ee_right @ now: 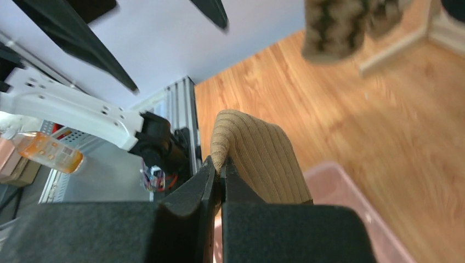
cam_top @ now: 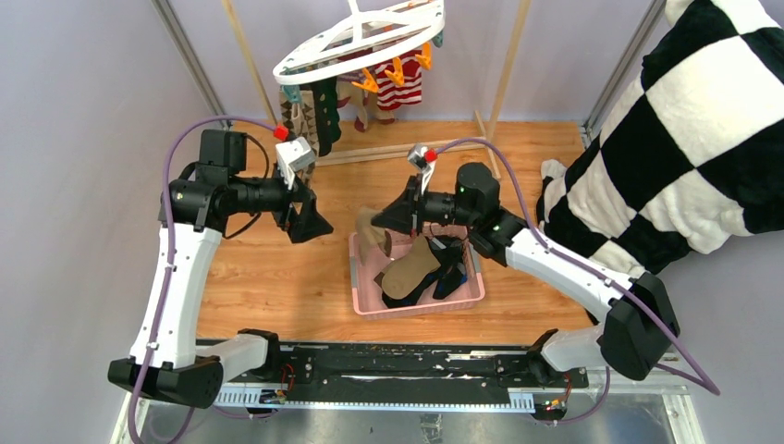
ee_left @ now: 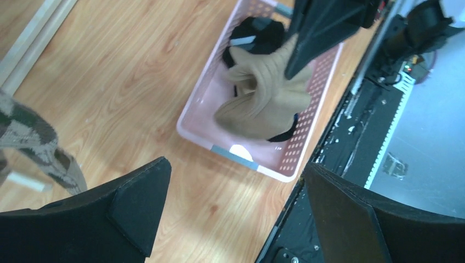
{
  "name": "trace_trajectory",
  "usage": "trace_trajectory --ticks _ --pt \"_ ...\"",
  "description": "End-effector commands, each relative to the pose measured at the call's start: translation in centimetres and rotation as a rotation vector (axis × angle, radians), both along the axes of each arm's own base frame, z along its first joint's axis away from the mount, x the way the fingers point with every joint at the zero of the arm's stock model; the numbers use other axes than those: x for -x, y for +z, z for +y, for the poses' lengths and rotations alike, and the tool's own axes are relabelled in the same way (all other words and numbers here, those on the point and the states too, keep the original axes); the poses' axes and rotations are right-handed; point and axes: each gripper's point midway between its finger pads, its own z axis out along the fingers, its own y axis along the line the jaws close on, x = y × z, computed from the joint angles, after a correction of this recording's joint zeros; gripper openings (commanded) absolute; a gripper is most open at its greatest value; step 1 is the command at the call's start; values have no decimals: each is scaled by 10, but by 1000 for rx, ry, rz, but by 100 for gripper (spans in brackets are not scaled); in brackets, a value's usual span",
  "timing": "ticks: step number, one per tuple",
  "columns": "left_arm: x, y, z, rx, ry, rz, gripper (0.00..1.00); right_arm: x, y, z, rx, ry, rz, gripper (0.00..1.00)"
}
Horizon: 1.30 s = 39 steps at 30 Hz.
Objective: Remove the socks clipped to the hanger
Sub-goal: Place the sock in the bin.
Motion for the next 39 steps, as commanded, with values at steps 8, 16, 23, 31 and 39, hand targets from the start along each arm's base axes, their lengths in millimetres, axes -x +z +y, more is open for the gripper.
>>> trace_trajectory --ticks 8,16,23,31,39 --pt "-38 -13 58 -36 310 88 100 -35 -163 -66 354 -358 377 0" --pt "-36 -15 67 -42 342 77 100 -59 -233 -175 801 -851 350 10" --pt "-39 -14 71 -34 359 84 100 -60 -168 -188 703 -915 217 48" --pt "-40 -17 72 -25 362 98 100 -30 -141 -102 423 -523 322 38" --pt "-43 -12 86 -30 406 71 100 -29 -237 -108 529 -554 397 33"
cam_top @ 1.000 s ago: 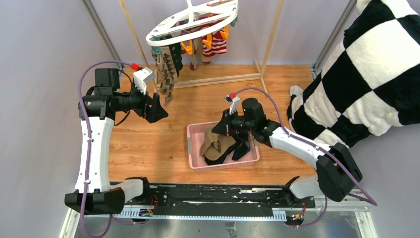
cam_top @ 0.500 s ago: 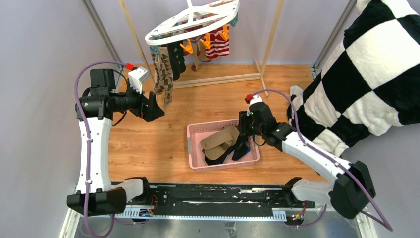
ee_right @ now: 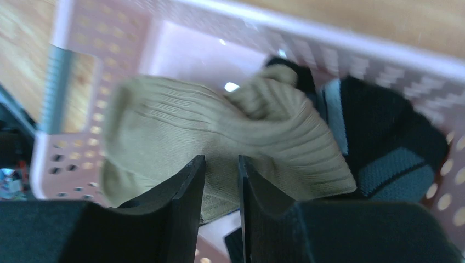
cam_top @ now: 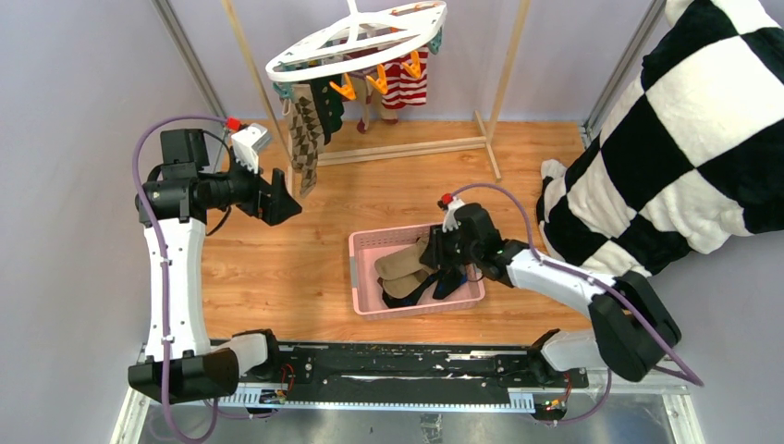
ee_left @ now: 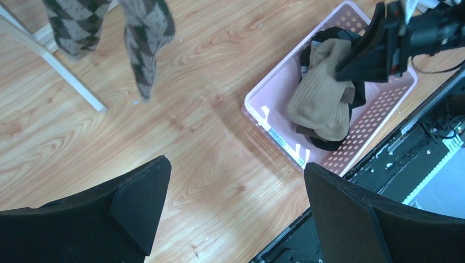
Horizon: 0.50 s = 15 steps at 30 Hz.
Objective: Remove the socks clipped to the hanger
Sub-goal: Place the sock in the bin.
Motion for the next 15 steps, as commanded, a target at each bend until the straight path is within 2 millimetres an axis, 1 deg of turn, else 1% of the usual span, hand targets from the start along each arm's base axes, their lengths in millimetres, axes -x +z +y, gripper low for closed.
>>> trace_trajectory --ticks 1,2,3,5,6,8,9,11,13,15 --pt "-1 3 8 8 27 -11 100 -1 -34 -9 90 -49 -2 36" --pt "-2 3 10 9 32 -12 100 -7 -27 -12 133 -77 -64 41" --pt "-2 3 12 12 38 -9 100 -14 -12 -12 159 -100 -145 46" --pt "-4 2 16 16 53 -5 100 -23 30 3 151 -110 -306 56" --pt "-6 2 18 19 60 -3 100 -26 53 14 129 -107 -374 61" --pt "-9 2 23 29 79 4 100 -32 94 39 92 -82 -490 68" --pt "-11 2 27 31 95 7 100 -38 122 55 54 -76 -544 71" --pt "-14 1 34 28 120 13 100 -44 152 84 33 -43 -621 77" --pt "-17 0 44 16 161 21 100 -51 176 117 8 -5 -691 81" --pt "-19 -2 52 11 193 28 100 -60 195 147 -17 18 -753 84"
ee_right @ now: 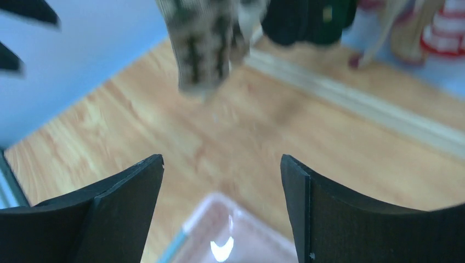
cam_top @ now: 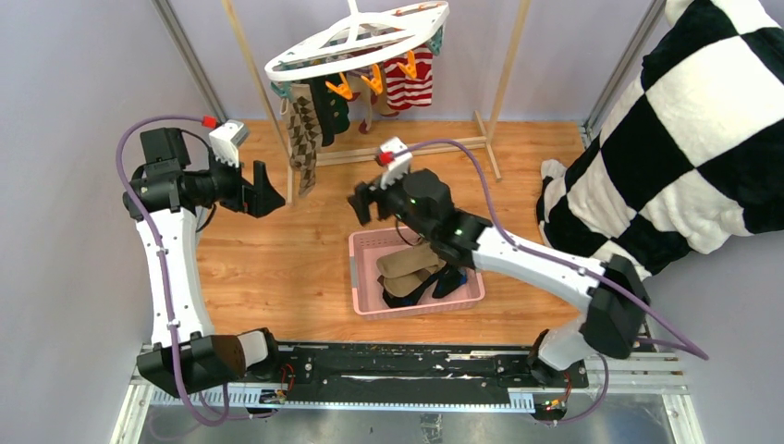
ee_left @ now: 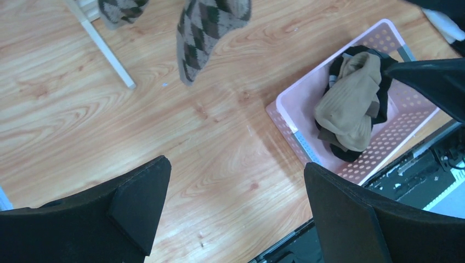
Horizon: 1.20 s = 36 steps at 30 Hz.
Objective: Remove the socks clipped to the hanger
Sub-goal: Remove the sock from the hanger.
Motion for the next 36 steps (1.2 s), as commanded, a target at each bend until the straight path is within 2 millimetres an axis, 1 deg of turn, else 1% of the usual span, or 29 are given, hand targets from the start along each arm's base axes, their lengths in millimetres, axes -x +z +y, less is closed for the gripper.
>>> trace_trajectory --ticks 1,3,4,5,7,10,13,17,19,20,22,24,25,26,27,28,31,33,34,36 --pt "-5 4 17 -6 68 1 100 -24 41 56 -12 16 -195 85" --pt "-6 2 22 -6 85 5 100 -33 55 83 -47 39 -281 86" --pt "-5 1 24 -4 91 10 100 -38 50 99 -52 50 -301 87" --pt "-5 0 25 -6 95 11 100 -42 52 111 -66 58 -327 88" --pt "-5 -2 28 -15 102 13 100 -50 54 133 -77 62 -380 88" --pt "-4 -3 31 -23 109 11 100 -60 64 158 -122 59 -471 89" --pt "-1 -3 32 -26 111 3 100 -80 73 169 -144 -18 -545 91" --pt "3 -5 28 -14 98 1 100 -112 79 170 -107 -177 -612 87" --pt "3 -4 29 -17 100 -2 100 -123 84 171 -95 -217 -646 80" --pt "4 -3 29 -20 100 -5 100 -125 85 174 -86 -210 -660 72" --pt "4 0 28 -29 94 -17 99 -122 97 173 -112 -187 -676 50" --pt "5 2 28 -33 89 -26 99 -114 105 170 -116 -147 -692 23" --pt "6 2 27 -32 85 -29 98 -107 110 169 -121 -119 -701 13" --pt "6 2 26 -30 81 -32 98 -100 114 168 -124 -88 -706 6" --pt "7 3 25 -25 76 -36 98 -91 117 167 -128 -56 -712 2" --pt "8 3 23 -17 69 -34 97 -83 122 163 -137 -34 -713 0" --pt "10 2 16 20 43 -31 95 -60 124 150 -165 38 -680 0" --pt "13 3 10 51 19 -34 94 -45 126 138 -184 78 -647 0" --pt "14 4 7 62 8 -37 93 -38 129 128 -197 89 -628 0" --pt "16 6 0 89 -17 -46 91 -26 128 114 -230 118 -568 0"
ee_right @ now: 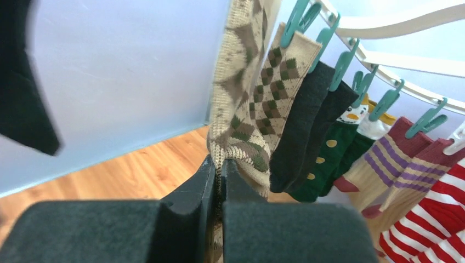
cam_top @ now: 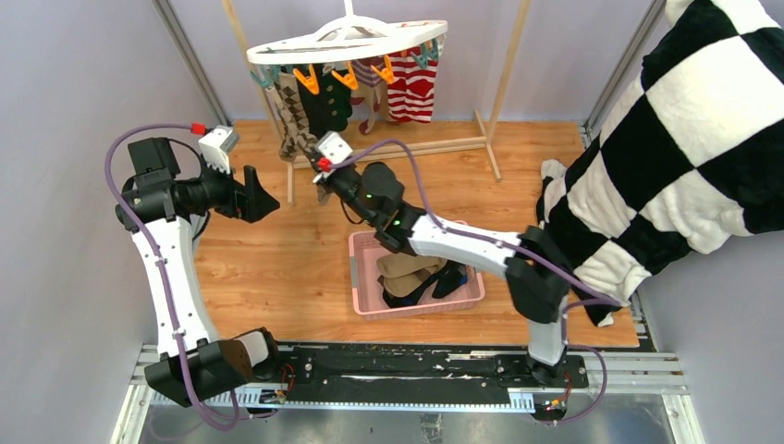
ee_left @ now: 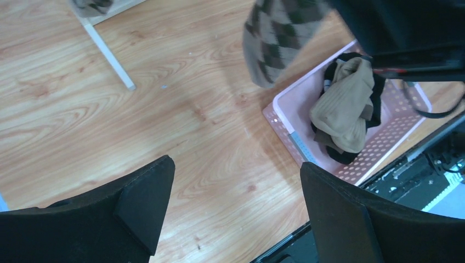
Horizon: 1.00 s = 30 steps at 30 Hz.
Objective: Remove the socks clipped to the hanger
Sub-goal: Remove the sock from the hanger.
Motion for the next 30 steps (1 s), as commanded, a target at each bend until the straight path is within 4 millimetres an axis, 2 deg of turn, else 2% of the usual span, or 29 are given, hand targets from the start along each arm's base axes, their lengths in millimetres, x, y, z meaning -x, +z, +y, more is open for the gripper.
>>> trace_trajectory --ticks 1,4,10,15,18,24,30 --pt "11 8 -20 80 -83 -35 91 40 38 -30 -133 140 60 0" --pt "16 13 -33 92 -140 -57 89 57 26 -48 -144 227 159 0" --pt "32 28 -73 141 -306 -92 92 79 19 -80 -214 341 323 0" --pt "34 41 -85 196 -360 -99 91 94 19 -101 -237 395 395 0" --pt "38 46 -93 218 -396 -101 91 107 27 -116 -280 449 436 0" --pt "45 59 -112 293 -495 -92 92 144 38 -120 -280 648 492 0" --pt "44 77 -126 384 -596 -90 96 163 51 -113 -347 812 564 0"
